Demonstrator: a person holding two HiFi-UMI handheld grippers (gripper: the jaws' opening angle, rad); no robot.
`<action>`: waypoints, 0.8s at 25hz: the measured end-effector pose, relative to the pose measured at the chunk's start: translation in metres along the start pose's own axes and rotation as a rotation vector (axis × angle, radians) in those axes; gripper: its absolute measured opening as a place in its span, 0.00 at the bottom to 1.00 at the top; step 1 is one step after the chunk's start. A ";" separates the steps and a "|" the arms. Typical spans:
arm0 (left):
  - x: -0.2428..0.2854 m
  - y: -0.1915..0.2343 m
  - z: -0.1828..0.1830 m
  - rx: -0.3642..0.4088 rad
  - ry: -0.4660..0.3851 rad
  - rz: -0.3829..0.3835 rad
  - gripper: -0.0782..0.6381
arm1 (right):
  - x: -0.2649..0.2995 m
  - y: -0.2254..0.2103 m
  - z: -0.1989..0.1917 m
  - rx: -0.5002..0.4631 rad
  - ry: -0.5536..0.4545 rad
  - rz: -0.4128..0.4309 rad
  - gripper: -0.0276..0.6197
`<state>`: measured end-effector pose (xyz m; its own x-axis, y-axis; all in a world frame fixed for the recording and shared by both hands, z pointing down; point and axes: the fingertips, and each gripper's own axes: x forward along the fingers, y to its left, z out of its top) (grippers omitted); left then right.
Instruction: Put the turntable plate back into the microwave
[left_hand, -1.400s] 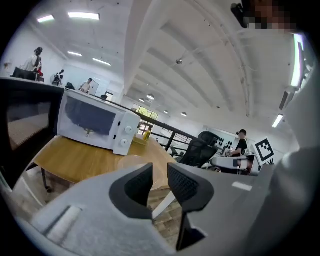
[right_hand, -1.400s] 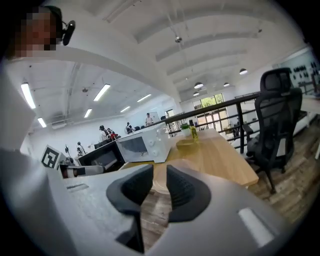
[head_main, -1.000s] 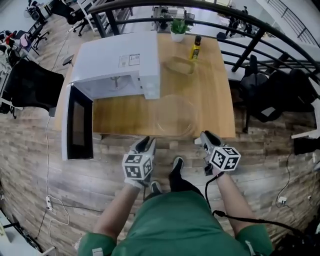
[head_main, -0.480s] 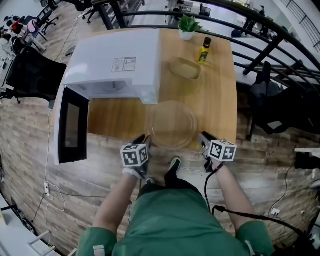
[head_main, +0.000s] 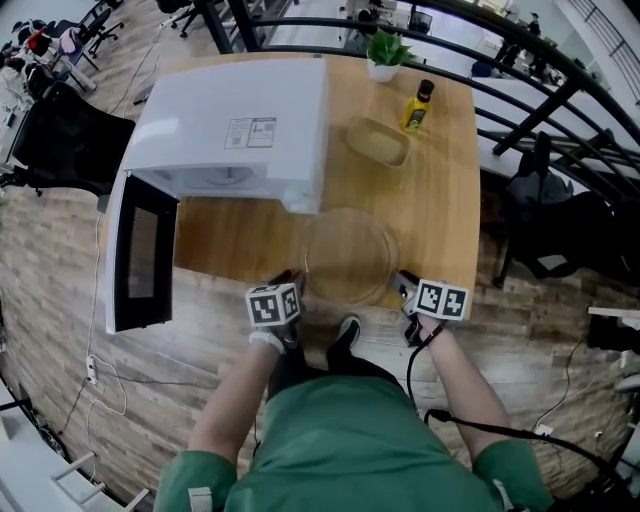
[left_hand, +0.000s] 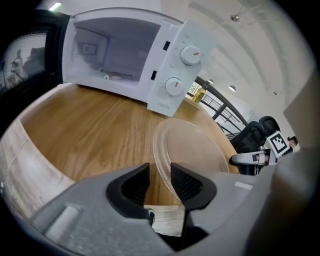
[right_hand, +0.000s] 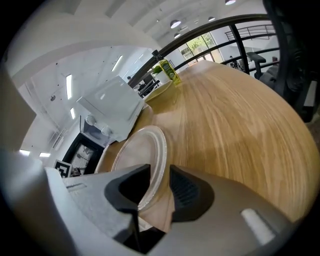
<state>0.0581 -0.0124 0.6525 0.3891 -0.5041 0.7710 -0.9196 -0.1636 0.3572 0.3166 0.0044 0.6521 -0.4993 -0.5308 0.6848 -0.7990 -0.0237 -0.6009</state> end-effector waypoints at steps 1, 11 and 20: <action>0.001 0.000 0.000 -0.003 0.002 -0.009 0.31 | 0.002 0.000 -0.001 0.001 0.003 -0.004 0.24; 0.005 -0.002 0.002 -0.011 0.035 -0.082 0.22 | 0.016 0.004 -0.016 0.031 0.073 -0.081 0.14; -0.019 0.027 -0.012 -0.024 0.025 -0.057 0.22 | 0.016 0.031 -0.054 0.135 0.081 -0.044 0.12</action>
<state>0.0269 0.0030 0.6535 0.4422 -0.4730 0.7621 -0.8946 -0.1711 0.4129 0.2657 0.0406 0.6671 -0.4950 -0.4565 0.7394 -0.7709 -0.1620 -0.6161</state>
